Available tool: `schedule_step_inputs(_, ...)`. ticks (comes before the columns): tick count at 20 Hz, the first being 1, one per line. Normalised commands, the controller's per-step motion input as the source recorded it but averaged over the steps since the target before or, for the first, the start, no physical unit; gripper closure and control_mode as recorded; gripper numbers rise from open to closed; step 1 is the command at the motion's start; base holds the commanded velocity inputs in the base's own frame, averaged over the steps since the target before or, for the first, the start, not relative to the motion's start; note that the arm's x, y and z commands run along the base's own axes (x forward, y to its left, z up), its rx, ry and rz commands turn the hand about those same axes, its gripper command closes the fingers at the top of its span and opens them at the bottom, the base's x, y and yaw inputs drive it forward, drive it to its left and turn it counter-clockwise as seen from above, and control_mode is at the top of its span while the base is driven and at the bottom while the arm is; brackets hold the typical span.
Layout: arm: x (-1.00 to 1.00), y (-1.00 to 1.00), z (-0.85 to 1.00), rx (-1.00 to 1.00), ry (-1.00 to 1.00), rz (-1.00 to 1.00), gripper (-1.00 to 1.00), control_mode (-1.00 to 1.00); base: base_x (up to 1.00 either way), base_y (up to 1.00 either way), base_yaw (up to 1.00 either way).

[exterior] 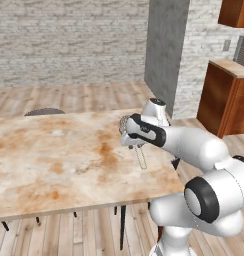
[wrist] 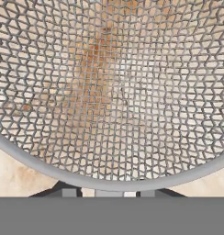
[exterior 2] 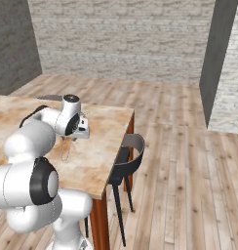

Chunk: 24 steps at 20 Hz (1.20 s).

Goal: Pick the pot and strainer and place them in the sink. Then turn on the water.

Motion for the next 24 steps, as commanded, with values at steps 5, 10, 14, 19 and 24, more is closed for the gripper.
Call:
schedule_step_inputs(5,0.15,0.00,0.33,0.00,-0.01,0.01,1.00,-1.00,0.00,0.00,0.00)
schedule_step_inputs(10,0.12,0.00,0.25,0.00,-0.04,0.01,1.00,-1.00,0.00,0.00,0.00)
schedule_step_inputs(14,0.00,0.00,0.10,0.00,-0.11,0.01,1.00,-1.00,0.00,0.00,0.00)
schedule_step_inputs(19,-0.05,0.00,0.00,0.00,-0.14,0.00,1.00,-1.00,0.00,0.00,0.00)
schedule_step_inputs(24,-0.23,0.00,0.01,0.00,-0.19,0.00,1.00,-1.00,0.00,0.00,0.00)
